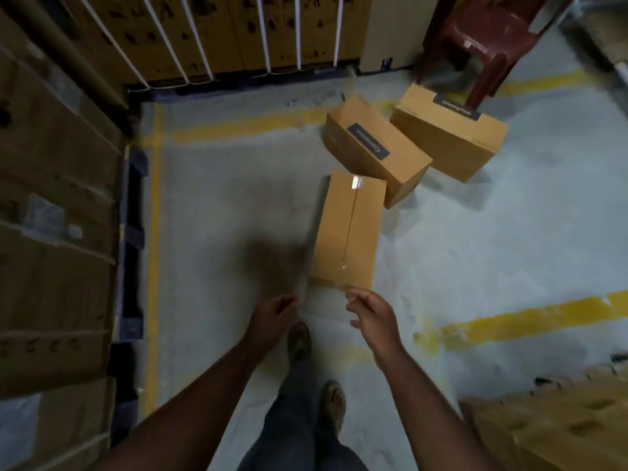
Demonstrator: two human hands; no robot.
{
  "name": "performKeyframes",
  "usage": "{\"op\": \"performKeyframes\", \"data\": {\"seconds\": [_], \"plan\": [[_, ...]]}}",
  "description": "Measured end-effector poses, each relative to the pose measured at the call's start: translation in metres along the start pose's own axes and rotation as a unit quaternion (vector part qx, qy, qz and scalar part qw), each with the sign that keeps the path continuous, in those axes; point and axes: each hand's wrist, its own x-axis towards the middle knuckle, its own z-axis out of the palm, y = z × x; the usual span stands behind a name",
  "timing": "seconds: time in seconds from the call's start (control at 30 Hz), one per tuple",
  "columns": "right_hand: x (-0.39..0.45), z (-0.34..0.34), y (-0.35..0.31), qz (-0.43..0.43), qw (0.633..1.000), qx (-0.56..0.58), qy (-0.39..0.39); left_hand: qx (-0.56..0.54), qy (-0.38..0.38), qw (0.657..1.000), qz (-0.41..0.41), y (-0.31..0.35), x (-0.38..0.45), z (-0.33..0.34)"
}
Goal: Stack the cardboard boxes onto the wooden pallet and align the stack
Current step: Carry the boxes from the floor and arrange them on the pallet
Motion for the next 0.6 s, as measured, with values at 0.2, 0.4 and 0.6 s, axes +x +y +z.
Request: {"op": "performKeyframes", "data": {"seconds": [0.2,0.4,0.6], "plan": [[0.160,0.010,0.042,0.078,0.994,0.034,0.064,0.016,-0.034,0.997,-0.060,-0.027,0.192,0.038],[0.332,0.029,0.135,0.109,0.992,-0.031,0.061,-0.015,-0.051,0.982,-0.184,-0.098,0.362,0.108],[0.448,0.037,0.240,0.135,0.961,-0.202,0.132,0.010,-0.046,0.973,-0.225,-0.179,0.469,0.170]]}}
